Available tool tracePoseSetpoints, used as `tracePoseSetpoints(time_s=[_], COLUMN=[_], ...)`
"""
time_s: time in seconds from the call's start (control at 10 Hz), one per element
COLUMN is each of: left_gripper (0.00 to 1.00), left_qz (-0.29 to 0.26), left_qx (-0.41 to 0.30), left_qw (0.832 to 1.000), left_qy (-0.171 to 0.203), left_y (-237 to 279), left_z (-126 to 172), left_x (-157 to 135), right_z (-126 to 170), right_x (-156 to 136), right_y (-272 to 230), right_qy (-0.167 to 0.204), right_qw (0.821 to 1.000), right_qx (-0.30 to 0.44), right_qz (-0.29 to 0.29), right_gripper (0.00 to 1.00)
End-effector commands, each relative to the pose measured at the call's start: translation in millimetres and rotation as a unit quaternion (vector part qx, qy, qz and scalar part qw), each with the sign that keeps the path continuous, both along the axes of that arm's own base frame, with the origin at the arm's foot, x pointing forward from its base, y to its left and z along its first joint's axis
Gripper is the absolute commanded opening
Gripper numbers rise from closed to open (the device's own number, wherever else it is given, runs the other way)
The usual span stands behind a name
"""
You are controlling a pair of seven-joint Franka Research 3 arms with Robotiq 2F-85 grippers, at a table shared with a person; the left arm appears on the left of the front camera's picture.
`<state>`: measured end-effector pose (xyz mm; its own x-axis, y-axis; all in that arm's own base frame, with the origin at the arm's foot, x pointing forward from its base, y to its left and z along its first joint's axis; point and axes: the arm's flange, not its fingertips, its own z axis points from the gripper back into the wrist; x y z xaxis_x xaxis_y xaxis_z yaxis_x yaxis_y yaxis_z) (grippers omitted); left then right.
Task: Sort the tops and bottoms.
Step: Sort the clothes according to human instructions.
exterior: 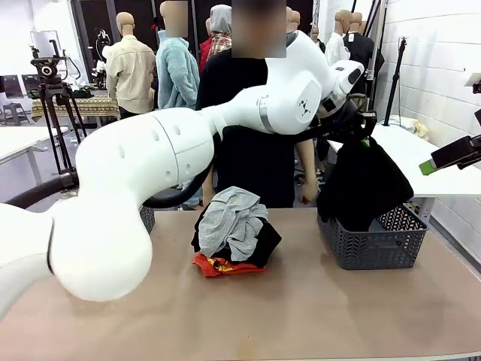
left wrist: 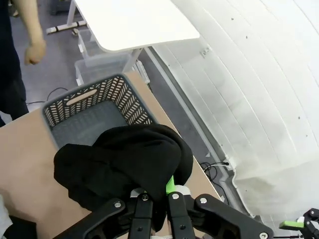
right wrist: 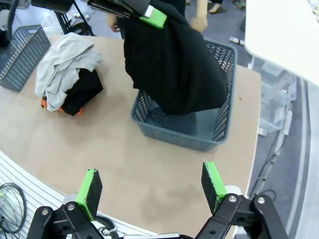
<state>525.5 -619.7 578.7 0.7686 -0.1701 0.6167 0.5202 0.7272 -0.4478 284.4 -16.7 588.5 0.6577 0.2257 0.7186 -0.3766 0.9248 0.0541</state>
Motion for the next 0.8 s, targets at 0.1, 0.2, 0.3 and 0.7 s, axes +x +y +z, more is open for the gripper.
tracePoseSetpoints(time_s=[0.1, 0.2, 0.3, 0.7], left_gripper=[0.00, 0.00, 0.00, 0.09], left_qz=[0.013, 0.015, 0.018, 0.005], left_qx=[-0.013, -0.006, 0.005, 0.057], left_qw=[1.000, 1.000, 1.000, 0.998], left_qy=[-0.006, -0.009, -0.011, -0.009], left_y=[-74.5, -83.1, -87.9, -109.2], left_z=[16.6, 5.8, -0.9, -35.5], left_x=[68.0, 73.6, 76.3, 77.8], right_z=[-0.9, -0.9, -0.9, -0.9], right_x=[0.6, 0.6, 0.6, 0.6], right_y=[-0.3, -0.3, -0.3, -0.3], right_qy=[0.001, 0.001, 0.001, 0.001], right_qw=[1.000, 1.000, 1.000, 1.000], right_qx=[0.000, 0.000, 0.000, 0.000], right_qz=[0.003, 0.003, 0.003, 0.003], right_gripper=[1.00, 1.00, 1.00, 1.00])
